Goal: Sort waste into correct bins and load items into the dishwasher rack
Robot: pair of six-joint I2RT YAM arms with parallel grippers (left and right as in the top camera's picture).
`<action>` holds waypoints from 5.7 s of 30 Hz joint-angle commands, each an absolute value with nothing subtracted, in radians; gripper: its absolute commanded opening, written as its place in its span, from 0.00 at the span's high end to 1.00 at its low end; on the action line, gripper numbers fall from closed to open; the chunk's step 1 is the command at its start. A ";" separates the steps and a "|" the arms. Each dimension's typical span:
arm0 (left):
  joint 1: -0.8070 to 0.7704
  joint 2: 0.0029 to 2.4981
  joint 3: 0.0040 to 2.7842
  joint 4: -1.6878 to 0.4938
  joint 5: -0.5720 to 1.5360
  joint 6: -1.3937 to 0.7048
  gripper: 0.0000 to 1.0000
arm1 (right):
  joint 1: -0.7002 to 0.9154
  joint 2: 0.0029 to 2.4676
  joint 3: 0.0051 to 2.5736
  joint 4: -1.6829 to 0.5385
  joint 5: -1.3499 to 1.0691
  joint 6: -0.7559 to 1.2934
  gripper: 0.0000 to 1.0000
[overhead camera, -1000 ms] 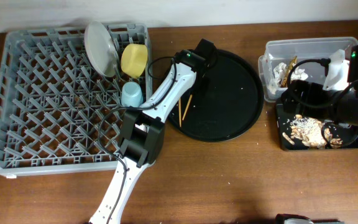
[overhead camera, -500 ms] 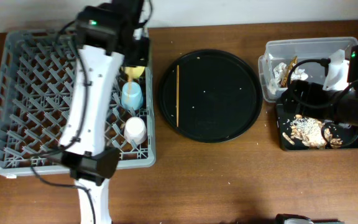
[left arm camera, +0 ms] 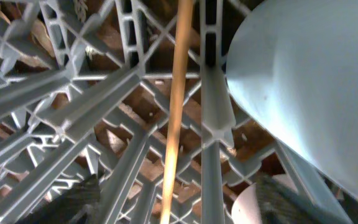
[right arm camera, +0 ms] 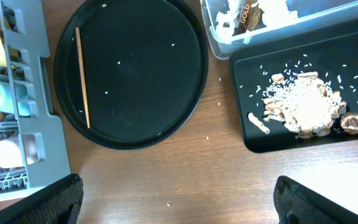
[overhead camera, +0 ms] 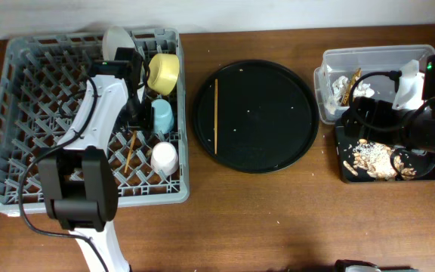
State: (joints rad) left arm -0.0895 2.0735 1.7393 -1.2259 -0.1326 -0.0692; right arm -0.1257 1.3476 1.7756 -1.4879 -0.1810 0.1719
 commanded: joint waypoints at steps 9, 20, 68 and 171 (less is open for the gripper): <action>-0.371 2.094 2.077 -1.145 0.081 -0.033 0.18 | -0.131 1.349 1.771 -1.478 -0.175 0.161 0.02; -0.500 2.394 2.075 -0.980 -0.083 -0.355 0.37 | -0.131 1.349 1.771 -1.478 -0.176 0.161 0.02; -0.069 1.906 1.689 -1.177 -0.081 -0.007 0.41 | -0.131 1.346 1.772 -1.501 -0.195 0.125 0.02; -0.060 0.150 0.040 0.104 -0.003 -0.006 0.01 | 0.105 0.003 0.006 -0.071 -0.070 0.085 0.01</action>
State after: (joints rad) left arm -0.0650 0.2611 0.1413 0.0891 -0.0135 -0.0147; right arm 0.0994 0.0105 0.0109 -0.0662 -0.0750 0.0784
